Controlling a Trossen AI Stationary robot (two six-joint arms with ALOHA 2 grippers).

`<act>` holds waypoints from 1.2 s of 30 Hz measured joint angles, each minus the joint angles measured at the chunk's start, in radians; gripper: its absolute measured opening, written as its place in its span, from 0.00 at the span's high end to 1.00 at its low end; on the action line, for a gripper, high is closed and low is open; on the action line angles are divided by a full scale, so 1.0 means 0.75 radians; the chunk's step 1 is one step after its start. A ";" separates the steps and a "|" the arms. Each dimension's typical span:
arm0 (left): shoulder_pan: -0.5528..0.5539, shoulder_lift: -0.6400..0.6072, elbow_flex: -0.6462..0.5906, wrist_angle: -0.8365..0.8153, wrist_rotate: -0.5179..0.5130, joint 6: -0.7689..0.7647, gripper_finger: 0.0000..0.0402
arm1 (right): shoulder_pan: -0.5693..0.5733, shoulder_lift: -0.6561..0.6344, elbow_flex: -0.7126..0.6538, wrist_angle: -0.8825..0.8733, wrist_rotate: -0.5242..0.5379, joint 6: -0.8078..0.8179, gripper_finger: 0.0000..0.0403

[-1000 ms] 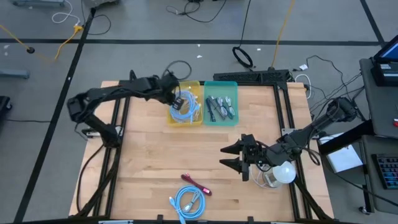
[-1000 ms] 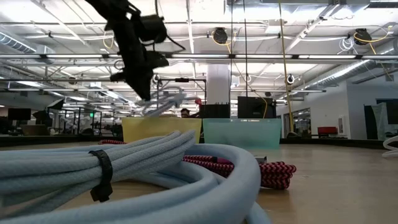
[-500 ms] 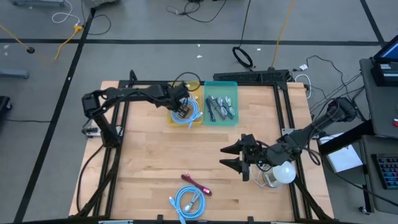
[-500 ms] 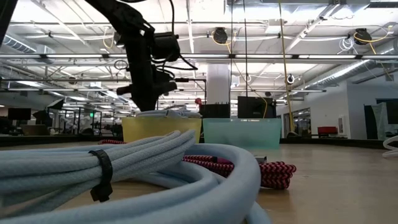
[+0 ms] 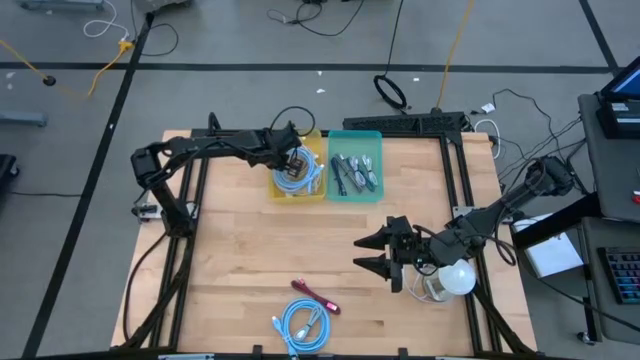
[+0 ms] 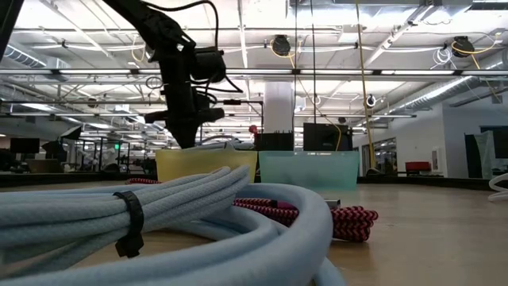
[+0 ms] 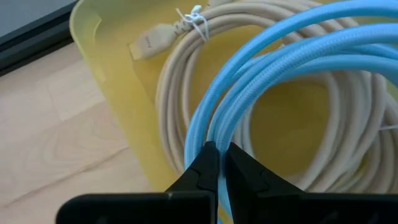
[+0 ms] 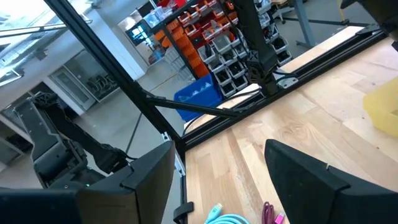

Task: Pick and place USB-C Cables
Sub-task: Put the top large blue charger cable into the yellow bin, then put the small black and pink charger cable into the green bin

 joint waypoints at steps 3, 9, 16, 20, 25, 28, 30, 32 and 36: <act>0.007 0.000 0.000 -0.020 -0.016 0.003 0.98 | 0.000 0.000 0.000 0.000 0.000 -0.001 0.40; 0.024 0.060 0.001 0.038 0.082 0.059 0.98 | 0.000 0.000 0.000 0.000 0.003 -0.001 0.40; -0.043 0.103 0.002 0.041 0.092 0.078 0.88 | 0.000 0.000 0.000 0.000 0.005 -0.004 0.40; -0.058 0.028 0.007 0.046 0.080 0.148 0.86 | 0.000 0.000 0.000 0.000 0.005 0.004 0.40; -0.060 -0.124 0.009 0.037 0.023 0.177 0.85 | 0.000 0.000 0.000 0.000 0.005 0.000 0.40; -0.053 -0.262 0.009 0.014 -0.031 0.190 0.85 | 0.000 0.000 0.000 0.000 0.006 -0.001 0.40; -0.048 -0.366 0.009 0.008 -0.034 0.194 0.85 | -0.001 0.000 0.000 0.000 0.005 -0.001 0.40; -0.045 -0.475 0.009 0.016 0.030 0.184 0.85 | -0.002 0.000 0.000 0.000 0.005 -0.001 0.40; -0.122 -0.682 0.009 0.047 0.381 0.186 0.85 | -0.010 0.000 0.000 0.000 0.005 0.002 0.40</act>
